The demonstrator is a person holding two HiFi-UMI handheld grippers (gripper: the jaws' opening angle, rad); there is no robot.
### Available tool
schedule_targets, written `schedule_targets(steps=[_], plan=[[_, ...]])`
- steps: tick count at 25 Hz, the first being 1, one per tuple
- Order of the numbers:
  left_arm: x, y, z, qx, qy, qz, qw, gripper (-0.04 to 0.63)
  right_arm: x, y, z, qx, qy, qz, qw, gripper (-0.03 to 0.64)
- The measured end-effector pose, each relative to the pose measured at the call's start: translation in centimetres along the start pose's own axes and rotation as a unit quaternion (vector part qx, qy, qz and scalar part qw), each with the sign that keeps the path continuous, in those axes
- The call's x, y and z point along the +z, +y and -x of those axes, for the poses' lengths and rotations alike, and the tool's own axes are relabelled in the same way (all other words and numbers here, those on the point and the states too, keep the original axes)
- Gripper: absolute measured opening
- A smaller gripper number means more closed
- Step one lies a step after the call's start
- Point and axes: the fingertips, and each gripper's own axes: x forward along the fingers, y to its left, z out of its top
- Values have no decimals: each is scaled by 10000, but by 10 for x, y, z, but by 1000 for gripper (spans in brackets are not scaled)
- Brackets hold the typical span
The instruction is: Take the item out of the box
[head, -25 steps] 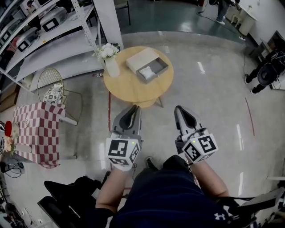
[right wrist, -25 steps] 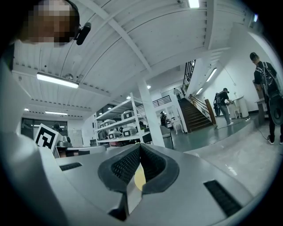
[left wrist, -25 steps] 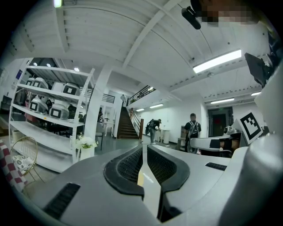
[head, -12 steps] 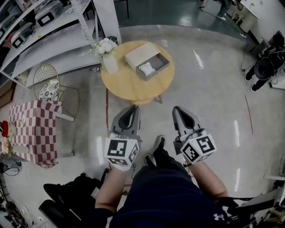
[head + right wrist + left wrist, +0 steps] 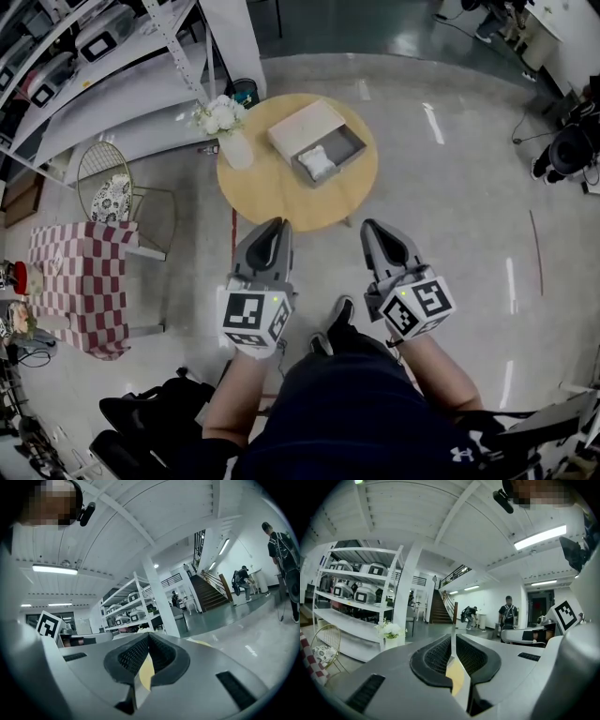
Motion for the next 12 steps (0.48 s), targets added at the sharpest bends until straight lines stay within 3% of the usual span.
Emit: schedule_targets(steps=[12], plan=[[30,-7,-66,234,1,-239,9994,46,36,-64,-42,212,-144,-174,9995,8]])
